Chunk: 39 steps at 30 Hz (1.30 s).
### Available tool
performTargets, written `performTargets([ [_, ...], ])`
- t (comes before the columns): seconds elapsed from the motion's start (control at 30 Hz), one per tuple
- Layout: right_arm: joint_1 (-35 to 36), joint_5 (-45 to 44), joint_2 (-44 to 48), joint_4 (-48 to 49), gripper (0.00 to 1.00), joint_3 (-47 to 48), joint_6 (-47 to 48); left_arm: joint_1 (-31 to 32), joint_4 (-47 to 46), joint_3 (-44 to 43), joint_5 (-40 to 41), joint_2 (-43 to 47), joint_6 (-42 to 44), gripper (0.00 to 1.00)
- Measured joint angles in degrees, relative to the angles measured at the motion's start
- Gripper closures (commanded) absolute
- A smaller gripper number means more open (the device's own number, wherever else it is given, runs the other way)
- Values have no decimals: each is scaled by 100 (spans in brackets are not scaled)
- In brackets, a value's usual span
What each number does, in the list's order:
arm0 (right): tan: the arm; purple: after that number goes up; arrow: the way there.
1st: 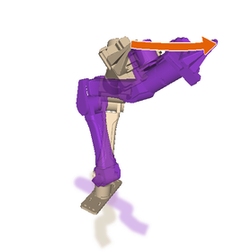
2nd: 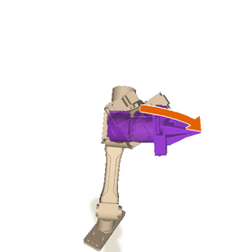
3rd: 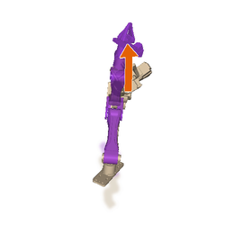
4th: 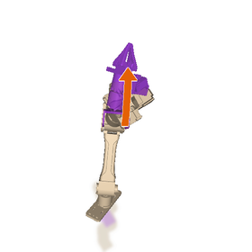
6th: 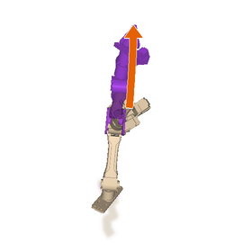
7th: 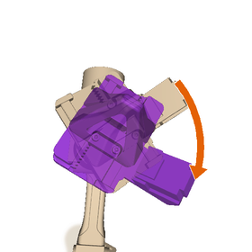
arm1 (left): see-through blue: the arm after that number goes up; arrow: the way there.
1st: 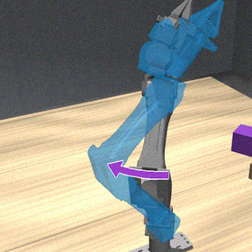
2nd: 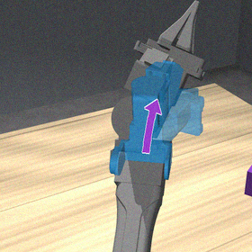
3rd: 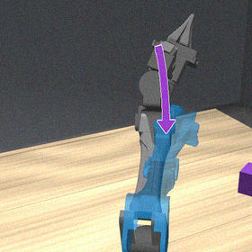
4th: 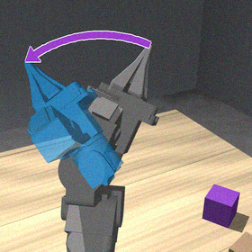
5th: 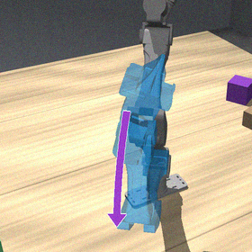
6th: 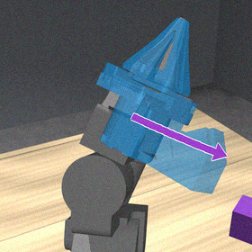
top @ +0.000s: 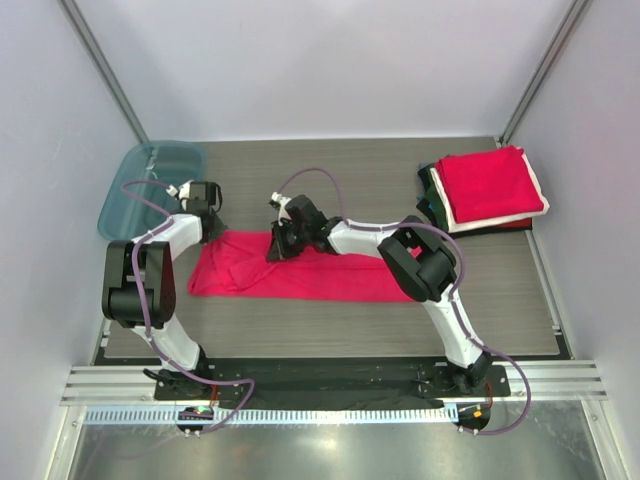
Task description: Fold and stack the t-shirts
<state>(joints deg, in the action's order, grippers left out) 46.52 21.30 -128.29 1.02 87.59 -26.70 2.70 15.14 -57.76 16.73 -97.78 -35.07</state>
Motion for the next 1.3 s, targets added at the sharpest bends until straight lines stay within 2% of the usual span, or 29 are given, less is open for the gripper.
performTargets([
  [0.1,0,26,109,46,99,-164,2,0,0,0,0,0,24,100],
  [0.23,17,160,704,236,99,-964,-7,0,2,-7,0,0,72,100],
  [0.3,52,264,1106,337,87,-1475,-42,0,0,-9,2,0,98,100],
  [0.33,92,306,1300,479,76,-1738,-96,0,0,-9,7,0,107,100],
  [0.37,146,341,1482,551,70,-1991,-162,-2,0,-9,17,0,111,100],
  [0.5,487,422,1810,848,57,-2647,-280,-11,2,-15,20,0,125,100],
  [0.53,553,442,1849,914,49,-2774,-302,-11,0,-17,20,0,127,100],
  [0.67,743,503,1954,968,47,-3060,-345,-11,0,-20,17,0,129,100],
  [0.8,588,511,1943,885,46,-2660,-332,-13,-2,-20,-4,0,133,100],
  [0.87,466,549,1878,874,32,-2232,-332,-15,-2,-20,-22,0,133,100],
  [0.93,354,595,1773,914,5,-1775,-348,-15,-7,-20,-31,0,140,100],
  [0.97,299,623,1687,951,11,-1537,-354,-15,-11,-20,-31,0,151,100],
  [1.17,-22,1204,387,1080,18,323,-389,-17,-22,-20,-42,-2,210,100],
  [1.3,-122,1698,-538,1027,19,1128,-520,-17,-31,-20,-55,-2,232,100],
])
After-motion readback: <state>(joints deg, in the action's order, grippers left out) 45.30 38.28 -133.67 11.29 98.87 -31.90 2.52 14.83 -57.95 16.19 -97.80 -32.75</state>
